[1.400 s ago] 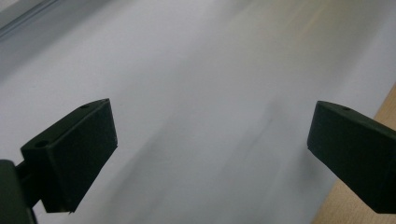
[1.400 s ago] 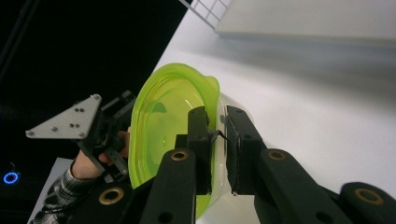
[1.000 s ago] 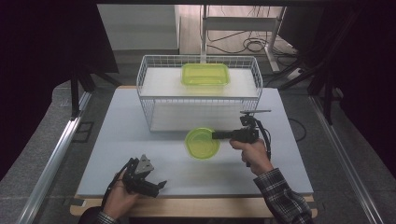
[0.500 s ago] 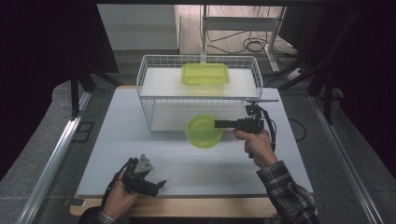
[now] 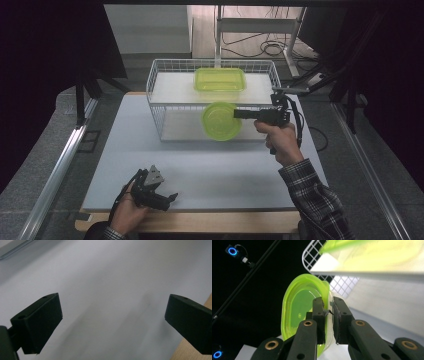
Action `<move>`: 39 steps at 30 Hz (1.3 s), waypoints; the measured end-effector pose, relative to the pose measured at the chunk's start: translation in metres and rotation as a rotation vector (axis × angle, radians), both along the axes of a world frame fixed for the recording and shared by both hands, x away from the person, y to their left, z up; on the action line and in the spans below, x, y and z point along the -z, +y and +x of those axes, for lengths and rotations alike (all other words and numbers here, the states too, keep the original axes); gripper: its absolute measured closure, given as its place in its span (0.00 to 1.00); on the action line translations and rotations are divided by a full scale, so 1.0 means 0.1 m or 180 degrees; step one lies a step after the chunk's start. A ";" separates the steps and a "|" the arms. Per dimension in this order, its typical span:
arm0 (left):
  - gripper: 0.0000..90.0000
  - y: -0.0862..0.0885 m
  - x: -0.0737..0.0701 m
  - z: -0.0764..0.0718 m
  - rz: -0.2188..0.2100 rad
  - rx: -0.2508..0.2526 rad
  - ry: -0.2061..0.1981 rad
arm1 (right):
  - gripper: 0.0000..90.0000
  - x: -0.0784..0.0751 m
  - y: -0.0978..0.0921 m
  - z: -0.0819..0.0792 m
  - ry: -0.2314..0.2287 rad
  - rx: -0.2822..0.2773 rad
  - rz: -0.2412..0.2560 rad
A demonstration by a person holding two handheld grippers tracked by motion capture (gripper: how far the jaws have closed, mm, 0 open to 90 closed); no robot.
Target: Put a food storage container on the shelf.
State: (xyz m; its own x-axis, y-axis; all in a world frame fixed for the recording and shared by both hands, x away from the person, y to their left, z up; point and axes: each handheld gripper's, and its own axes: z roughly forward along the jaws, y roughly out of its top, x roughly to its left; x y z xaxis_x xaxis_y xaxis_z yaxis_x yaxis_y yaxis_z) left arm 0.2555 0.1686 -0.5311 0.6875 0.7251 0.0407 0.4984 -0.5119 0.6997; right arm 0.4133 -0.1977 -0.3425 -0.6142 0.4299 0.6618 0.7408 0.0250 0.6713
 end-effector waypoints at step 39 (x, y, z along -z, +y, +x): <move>0.01 0.03 0.00 0.00 -0.0034 -0.0020 0.0028 | 0.90 -0.76 0.32 0.66 -0.0394 0.0821 -0.0054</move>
